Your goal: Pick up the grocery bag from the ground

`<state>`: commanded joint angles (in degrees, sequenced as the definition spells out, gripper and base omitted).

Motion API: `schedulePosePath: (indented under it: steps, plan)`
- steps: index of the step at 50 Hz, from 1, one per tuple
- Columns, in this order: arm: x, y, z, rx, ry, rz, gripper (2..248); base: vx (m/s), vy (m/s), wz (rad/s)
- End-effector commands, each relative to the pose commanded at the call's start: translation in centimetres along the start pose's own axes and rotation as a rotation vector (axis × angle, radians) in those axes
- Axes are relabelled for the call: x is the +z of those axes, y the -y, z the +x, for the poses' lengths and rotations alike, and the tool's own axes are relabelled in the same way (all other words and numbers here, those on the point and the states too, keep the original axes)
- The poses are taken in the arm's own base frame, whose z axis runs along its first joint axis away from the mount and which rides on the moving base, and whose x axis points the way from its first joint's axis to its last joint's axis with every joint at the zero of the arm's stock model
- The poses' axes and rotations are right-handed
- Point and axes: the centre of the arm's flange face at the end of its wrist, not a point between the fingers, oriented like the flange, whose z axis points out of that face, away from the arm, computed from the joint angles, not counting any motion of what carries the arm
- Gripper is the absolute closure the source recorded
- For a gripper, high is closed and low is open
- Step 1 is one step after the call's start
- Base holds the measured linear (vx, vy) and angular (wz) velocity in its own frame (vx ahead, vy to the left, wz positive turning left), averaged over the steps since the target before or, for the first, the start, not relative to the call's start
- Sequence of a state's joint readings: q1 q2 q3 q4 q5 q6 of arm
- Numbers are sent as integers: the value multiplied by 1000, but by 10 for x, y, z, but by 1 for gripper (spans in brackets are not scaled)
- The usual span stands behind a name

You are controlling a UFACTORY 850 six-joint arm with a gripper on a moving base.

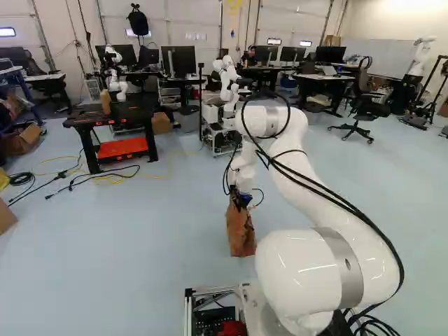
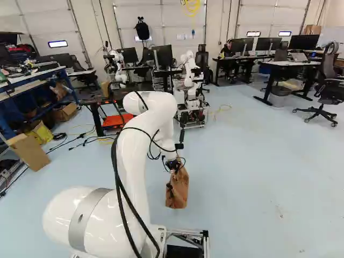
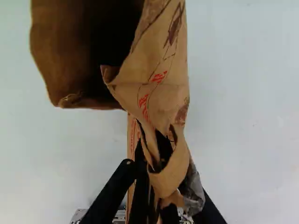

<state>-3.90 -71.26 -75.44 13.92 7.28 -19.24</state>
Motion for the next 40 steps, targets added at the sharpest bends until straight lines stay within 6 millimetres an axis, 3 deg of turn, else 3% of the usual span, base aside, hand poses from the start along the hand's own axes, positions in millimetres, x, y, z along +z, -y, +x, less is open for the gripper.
schedulePosePath:
  steps: [40]
  plan:
    - [-60,-2,5,1,-33,-3,229,0,0,0]
